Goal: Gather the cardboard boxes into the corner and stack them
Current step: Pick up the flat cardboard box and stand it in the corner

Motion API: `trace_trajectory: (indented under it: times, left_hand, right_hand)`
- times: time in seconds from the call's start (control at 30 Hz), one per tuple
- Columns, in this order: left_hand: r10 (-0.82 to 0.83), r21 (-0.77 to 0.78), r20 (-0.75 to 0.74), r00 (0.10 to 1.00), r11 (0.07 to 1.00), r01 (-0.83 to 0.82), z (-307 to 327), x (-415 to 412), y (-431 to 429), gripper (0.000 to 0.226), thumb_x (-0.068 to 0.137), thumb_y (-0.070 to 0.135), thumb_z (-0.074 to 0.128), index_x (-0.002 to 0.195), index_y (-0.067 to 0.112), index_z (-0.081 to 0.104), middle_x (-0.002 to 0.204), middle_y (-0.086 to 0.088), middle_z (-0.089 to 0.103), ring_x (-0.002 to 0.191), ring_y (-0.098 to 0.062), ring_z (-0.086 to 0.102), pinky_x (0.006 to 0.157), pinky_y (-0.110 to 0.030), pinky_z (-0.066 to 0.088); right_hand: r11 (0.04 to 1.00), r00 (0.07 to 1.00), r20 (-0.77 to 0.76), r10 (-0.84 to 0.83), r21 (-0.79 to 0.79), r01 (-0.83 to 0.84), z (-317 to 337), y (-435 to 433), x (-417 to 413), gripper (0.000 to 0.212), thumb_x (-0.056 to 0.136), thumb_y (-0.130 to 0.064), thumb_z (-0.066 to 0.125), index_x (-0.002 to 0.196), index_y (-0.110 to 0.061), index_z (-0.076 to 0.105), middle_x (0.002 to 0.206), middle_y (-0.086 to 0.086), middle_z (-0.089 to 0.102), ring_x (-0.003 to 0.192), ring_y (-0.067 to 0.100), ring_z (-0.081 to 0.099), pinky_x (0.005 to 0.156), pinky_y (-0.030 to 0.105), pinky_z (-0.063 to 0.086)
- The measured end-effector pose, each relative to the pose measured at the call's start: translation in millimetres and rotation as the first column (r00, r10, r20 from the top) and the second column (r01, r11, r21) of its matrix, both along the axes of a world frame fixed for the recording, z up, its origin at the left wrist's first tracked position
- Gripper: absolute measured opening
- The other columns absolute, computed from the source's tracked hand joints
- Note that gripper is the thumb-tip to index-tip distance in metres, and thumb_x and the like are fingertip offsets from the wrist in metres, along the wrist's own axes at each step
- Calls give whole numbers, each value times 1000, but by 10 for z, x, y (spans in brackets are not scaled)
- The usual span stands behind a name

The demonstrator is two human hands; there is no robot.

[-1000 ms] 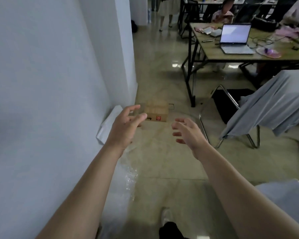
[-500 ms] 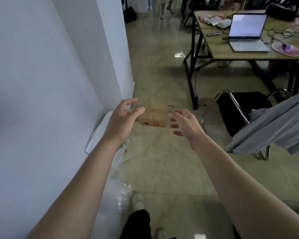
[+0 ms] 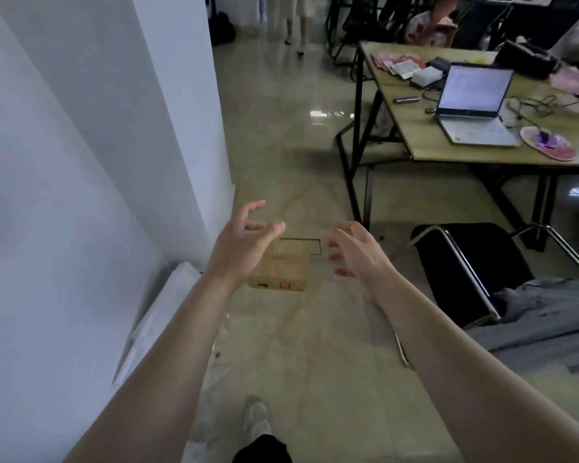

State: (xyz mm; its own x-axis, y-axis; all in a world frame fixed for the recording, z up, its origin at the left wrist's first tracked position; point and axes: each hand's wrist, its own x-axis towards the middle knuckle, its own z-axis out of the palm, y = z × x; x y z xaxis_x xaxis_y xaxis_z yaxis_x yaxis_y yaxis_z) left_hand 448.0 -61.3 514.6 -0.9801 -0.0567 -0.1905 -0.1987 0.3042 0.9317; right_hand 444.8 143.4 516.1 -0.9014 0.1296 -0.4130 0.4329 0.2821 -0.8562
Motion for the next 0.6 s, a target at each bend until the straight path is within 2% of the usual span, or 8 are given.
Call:
trace_trajectory:
  times: [0.1, 0.23, 0.33, 0.5, 0.53, 0.6]
  left_hand:
    - [0, -23, 25, 1000, 1000, 0, -45, -480, -66, 55, 94, 52, 66, 145, 39, 51, 120, 8, 64, 109, -6, 59, 82, -24, 41]
    - [-12, -52, 52, 999, 999, 15, -104, -992, -24, 60, 93, 59, 64, 148, 40, 48, 124, 8, 63, 113, -11, 57, 100, -39, 45]
    - [-19, -93, 89, 996, 995, 27, -162, -1425, 102, 63, 94, 59, 62, 151, 37, 45, 126, 6, 60, 117, -14, 55, 100, -37, 41]
    - [-6, -188, 155, 988, 982, 35, -463, -2265, 350, 63, 93, 60, 64, 147, 33, 48, 132, 1, 61, 126, -21, 57, 101, -39, 43]
    - [-4, -210, 168, 986, 977, 40, -508, -2322, 374, 65, 92, 61, 64, 147, 32, 48, 138, -1, 59, 129, -23, 56, 102, -40, 42]
    - [41, -252, 191, 981, 968, 8, -641, -2689, 490, 67, 92, 62, 65, 148, 32, 47, 147, -5, 52, 134, -24, 52, 99, -37, 40]
  right_hand:
    - [1000, 1000, 22, -3, -7, 3, -30, 3, -401, 56, 97, -44, 65, 149, -26, 52, 112, -1, 71, 102, 20, 71, 93, 45, 60]
    - [999, 999, 37, 4, -37, -3, -61, 100, -860, 58, 97, -50, 64, 150, -34, 49, 115, -6, 68, 103, 16, 68, 97, 47, 60]
    - [999, 998, 61, 15, -53, -12, -156, 258, -1360, 59, 97, -53, 63, 152, -37, 46, 120, -6, 67, 103, 17, 68, 96, 47, 60]
    - [996, 989, 139, 47, -78, -37, -536, 542, -2341, 61, 96, -55, 63, 148, -27, 52, 122, 1, 67, 105, 22, 69, 94, 50, 60]
    - [997, 988, 146, 54, -54, -46, -584, 578, -2402, 65, 92, -59, 63, 148, -26, 53, 124, 2, 67, 108, 24, 68, 97, 52, 59]
    - [993, 979, 164, 119, -4, -120, -712, 709, -2854, 89, 75, -73, 60, 150, -27, 51, 135, 4, 64, 119, 27, 65, 103, 54, 56]
